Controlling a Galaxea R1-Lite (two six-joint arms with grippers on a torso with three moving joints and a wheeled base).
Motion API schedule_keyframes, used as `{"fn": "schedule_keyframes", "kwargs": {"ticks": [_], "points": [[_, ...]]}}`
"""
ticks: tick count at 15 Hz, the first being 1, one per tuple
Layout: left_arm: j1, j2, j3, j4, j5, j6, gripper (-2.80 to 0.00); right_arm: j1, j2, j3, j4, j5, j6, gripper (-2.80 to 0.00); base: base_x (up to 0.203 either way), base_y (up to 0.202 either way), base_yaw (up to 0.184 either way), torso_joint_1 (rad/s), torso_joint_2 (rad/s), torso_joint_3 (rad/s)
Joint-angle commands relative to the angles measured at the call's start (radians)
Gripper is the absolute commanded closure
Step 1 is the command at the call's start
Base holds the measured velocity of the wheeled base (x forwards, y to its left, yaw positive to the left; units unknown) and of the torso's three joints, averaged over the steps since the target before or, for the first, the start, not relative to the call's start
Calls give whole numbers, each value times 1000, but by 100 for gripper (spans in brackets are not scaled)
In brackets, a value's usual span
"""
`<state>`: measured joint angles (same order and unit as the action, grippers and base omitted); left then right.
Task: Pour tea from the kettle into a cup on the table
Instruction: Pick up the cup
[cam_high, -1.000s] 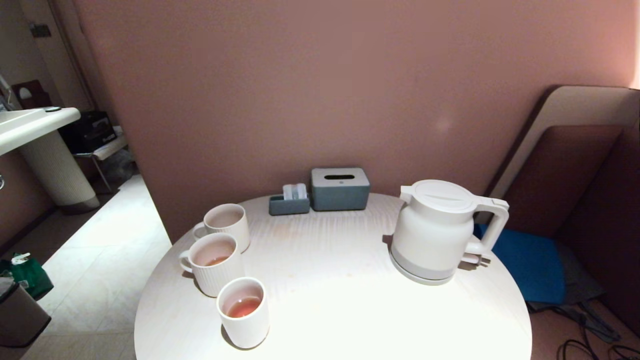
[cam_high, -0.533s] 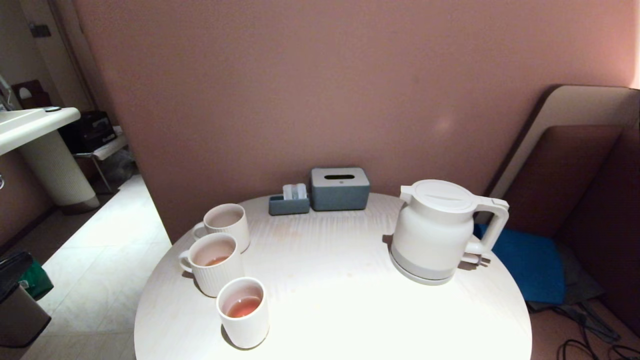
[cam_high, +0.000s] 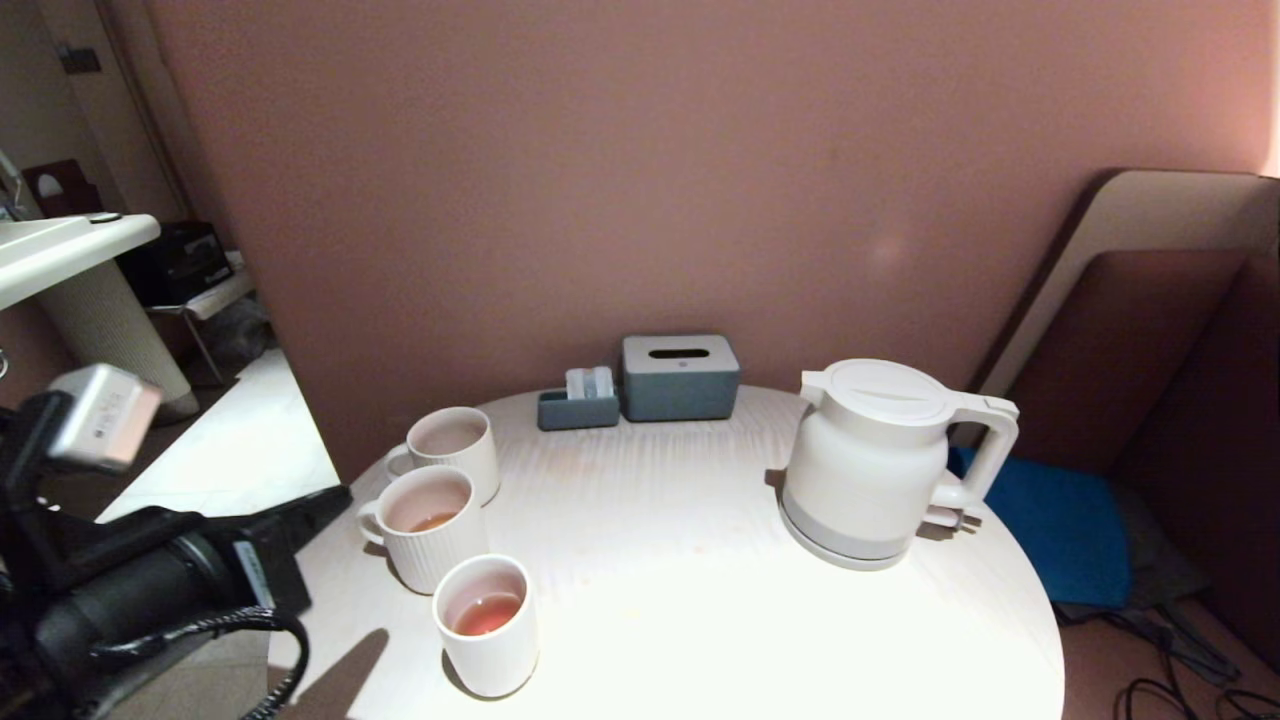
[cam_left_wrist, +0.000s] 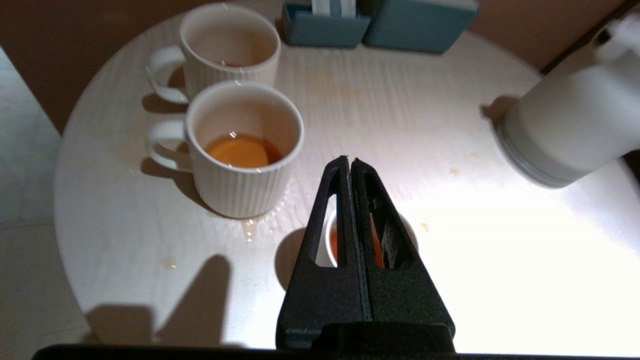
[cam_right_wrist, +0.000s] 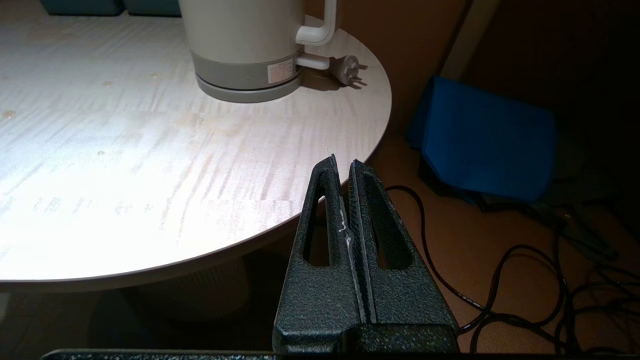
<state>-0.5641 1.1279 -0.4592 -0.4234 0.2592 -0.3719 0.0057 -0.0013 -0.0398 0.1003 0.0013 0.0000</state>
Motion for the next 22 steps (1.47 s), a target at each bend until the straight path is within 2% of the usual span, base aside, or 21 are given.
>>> {"fn": "schedule_keyframes", "kwargs": {"ticks": [1,2,4,7,11,14,16,18,20,22], "points": [[-181,194,100,-174,242,-7,0,0,1,0,-1,0,0,0,0,0,0,0,0,0],[-225,239,170,-288,297,-7,0,0,1,0,1,0,0,0,0,0,0,0,0,0],[-275,274,289,-430,340,-5,0,0,1,0,0,0,0,0,0,0,0,0,0,0],[-347,244,399,-474,350,7,0,0,1,0,-1,0,0,0,0,0,0,0,0,0],[-480,221,427,-474,351,4,0,0,1,0,1,0,0,0,0,0,0,0,0,0],[-497,329,415,-476,364,-49,0,0,1,0,1,0,0,0,0,0,0,0,0,0],[-501,466,387,-505,432,-94,0,0,1,0,1,0,0,0,0,0,0,0,0,0],[-521,586,377,-624,528,-110,0,0,1,0,1,0,0,0,0,0,0,0,0,0],[-531,654,389,-717,593,-111,0,0,1,0,0,0,0,0,0,0,0,0,0,0],[-539,642,393,-722,600,-112,0,0,1,0,-1,0,0,0,0,0,0,0,0,0]]}}
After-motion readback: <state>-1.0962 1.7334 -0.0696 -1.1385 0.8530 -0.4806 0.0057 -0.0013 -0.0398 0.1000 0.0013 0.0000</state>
